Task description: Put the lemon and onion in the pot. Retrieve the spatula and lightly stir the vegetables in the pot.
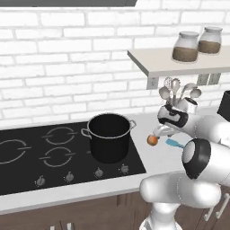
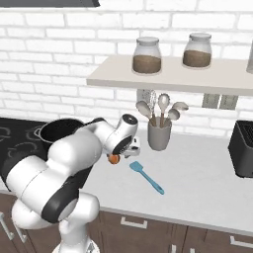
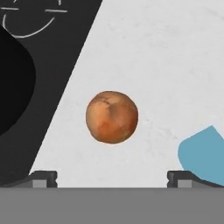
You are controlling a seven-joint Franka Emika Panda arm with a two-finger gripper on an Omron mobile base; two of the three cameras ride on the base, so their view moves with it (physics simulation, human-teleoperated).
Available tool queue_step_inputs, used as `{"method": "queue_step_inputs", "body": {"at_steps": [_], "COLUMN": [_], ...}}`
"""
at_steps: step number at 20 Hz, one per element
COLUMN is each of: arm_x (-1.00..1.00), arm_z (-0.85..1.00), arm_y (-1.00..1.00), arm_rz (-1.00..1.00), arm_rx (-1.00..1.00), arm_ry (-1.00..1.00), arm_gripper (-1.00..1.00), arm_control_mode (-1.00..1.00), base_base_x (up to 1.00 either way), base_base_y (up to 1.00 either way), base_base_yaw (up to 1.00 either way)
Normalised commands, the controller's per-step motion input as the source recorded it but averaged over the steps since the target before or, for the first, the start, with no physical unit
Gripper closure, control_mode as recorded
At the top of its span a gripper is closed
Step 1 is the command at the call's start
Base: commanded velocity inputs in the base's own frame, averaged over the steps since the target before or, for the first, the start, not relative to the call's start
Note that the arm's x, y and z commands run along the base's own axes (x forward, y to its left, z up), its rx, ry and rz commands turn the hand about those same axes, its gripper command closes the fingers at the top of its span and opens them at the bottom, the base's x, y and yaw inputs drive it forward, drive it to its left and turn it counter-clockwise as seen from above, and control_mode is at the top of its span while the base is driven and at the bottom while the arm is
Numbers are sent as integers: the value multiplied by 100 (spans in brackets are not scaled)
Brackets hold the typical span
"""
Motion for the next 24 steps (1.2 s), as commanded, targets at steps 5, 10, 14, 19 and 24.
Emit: {"method": "queue_step_inputs", "body": {"at_steps": [5, 10, 14, 19, 24], "arm_x": [31, 3, 14, 18, 3], "arm_z": [-39, -33, -18, -11, -22], "arm_y": [12, 9, 16, 10, 10], "arm_rz": [14, 10, 9, 8, 6], "arm_rx": [-7, -2, 0, 0, 0], "arm_ry": [0, 0, 0, 0, 0], "arm_gripper": [-100, -100, -100, -100, 100], "arm_control_mode": [-100, -100, -100, -100, -100], "base_base_x": [0, 0, 0, 0, 0], "base_base_y": [0, 0, 0, 0, 0], "base_base_yaw": [0, 0, 0, 0, 0]}}
